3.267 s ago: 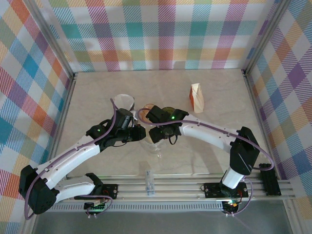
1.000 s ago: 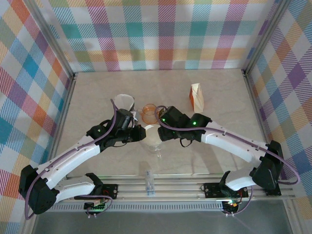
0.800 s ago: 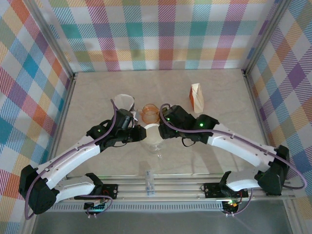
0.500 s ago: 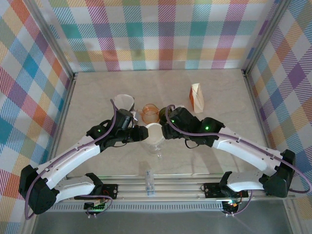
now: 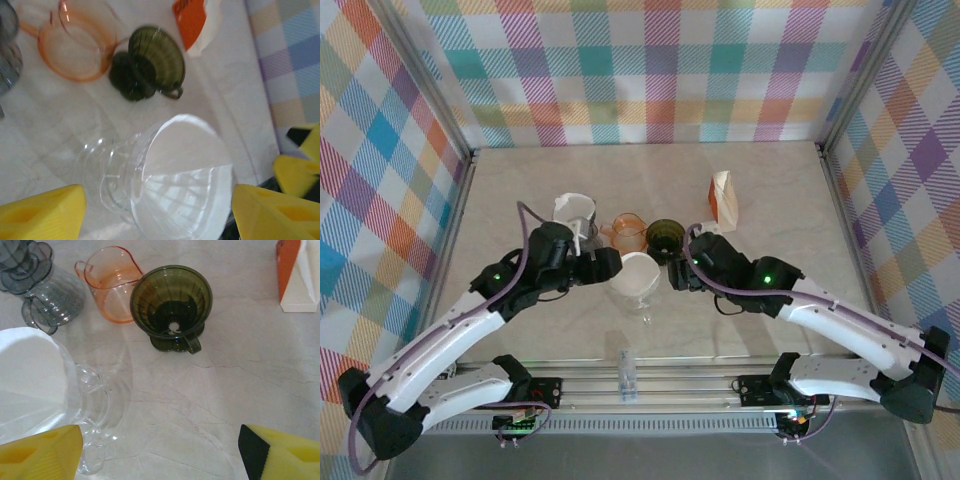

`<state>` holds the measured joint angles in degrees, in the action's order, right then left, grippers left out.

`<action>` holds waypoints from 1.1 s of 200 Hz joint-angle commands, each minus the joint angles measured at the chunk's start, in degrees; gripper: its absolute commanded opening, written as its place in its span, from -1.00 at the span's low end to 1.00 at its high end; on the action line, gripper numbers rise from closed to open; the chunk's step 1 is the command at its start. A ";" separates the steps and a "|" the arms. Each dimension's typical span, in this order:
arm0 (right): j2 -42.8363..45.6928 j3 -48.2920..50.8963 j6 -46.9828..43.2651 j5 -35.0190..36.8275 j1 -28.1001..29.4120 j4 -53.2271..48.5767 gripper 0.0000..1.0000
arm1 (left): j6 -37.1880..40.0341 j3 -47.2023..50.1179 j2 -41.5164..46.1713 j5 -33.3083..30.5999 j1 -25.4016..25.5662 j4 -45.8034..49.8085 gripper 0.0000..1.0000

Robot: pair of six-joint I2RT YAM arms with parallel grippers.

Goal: Place the coffee filter in the dripper

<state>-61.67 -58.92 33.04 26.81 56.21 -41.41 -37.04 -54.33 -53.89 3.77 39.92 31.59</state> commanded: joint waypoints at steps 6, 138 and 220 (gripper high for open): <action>3.42 5.26 4.73 3.00 -0.21 3.09 0.71 | -0.82 0.05 4.45 -7.88 -0.37 2.28 0.61; 1.31 32.00 11.34 -27.28 -5.19 36.68 0.28 | -0.99 5.36 18.14 -10.60 -0.46 6.06 0.92; -11.90 34.74 18.03 -32.37 -6.99 53.04 0.15 | 0.47 3.65 20.81 -10.06 -0.46 8.31 0.93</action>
<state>-72.16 -24.53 47.86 -4.01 49.76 4.05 -37.91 -48.99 -34.24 -6.94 39.92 39.13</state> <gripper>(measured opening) 0.590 0.963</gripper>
